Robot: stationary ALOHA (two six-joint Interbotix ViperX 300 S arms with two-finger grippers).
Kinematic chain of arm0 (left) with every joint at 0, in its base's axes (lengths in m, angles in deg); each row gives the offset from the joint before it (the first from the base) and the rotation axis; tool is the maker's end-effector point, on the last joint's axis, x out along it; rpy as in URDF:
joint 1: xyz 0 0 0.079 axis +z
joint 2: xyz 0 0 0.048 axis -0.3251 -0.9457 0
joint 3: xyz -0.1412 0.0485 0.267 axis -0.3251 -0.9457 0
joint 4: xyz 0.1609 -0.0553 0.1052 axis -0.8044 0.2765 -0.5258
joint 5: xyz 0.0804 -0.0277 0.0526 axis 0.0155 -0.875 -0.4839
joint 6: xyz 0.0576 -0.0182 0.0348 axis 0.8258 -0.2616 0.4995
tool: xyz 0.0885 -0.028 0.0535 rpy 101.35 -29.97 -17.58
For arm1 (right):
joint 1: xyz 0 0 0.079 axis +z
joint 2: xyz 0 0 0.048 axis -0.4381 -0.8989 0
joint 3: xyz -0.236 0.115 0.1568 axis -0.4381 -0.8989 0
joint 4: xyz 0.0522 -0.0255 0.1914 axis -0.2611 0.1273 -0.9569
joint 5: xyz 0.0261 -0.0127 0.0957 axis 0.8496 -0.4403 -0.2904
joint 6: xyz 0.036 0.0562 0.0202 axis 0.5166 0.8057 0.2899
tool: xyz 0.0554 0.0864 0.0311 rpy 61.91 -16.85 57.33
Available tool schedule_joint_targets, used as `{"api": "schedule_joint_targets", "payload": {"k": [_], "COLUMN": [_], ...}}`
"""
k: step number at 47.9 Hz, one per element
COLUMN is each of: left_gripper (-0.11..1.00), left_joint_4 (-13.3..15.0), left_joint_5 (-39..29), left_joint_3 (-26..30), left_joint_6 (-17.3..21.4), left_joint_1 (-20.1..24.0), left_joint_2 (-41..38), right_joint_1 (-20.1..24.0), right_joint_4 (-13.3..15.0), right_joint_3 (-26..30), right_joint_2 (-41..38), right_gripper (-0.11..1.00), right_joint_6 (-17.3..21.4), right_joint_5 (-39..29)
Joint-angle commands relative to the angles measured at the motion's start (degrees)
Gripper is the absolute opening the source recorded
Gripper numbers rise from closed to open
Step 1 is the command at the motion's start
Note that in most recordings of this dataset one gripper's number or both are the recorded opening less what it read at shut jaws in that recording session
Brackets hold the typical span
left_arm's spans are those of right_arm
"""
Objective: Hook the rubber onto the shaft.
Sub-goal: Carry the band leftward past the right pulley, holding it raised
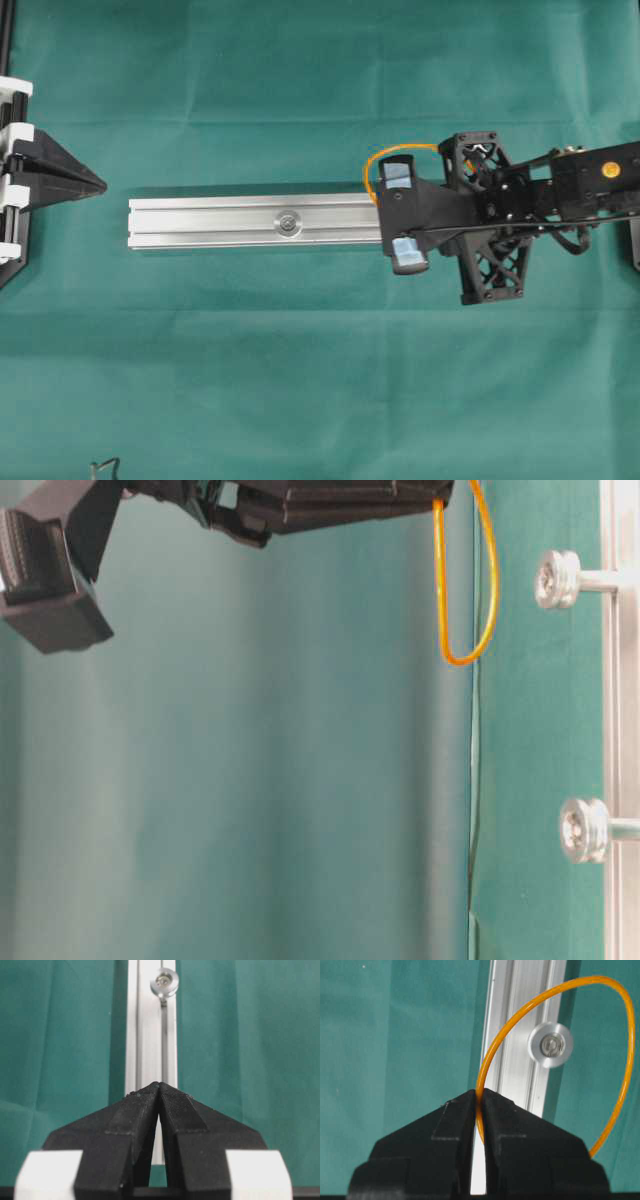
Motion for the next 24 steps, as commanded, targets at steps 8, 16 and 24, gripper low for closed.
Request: {"api": "schedule_joint_targets", "payload": {"k": [8, 16, 24], "left_gripper": [0.02, 0.02, 0.02], "left_joint_4": [-0.2, -0.2, -0.2], "left_joint_5": [0.4, 0.4, 0.5], "left_joint_3": [1.8, 1.8, 1.8], "left_joint_6": [0.0, 0.0, 0.0], "left_joint_1": [-0.1, -0.1, -0.1], "left_joint_2": [-0.4, -0.4, -0.4], "right_joint_1": [-0.2, -0.1, -0.2], "right_joint_4": [0.2, 0.2, 0.2], "right_joint_3": [1.9, 1.9, 1.8], "right_joint_2": [-0.4, -0.4, -0.4], "right_gripper": [0.07, 0.07, 0.07], "right_joint_6": [0.0, 0.0, 0.0], "right_joint_5": [1.4, 1.4, 1.5]}}
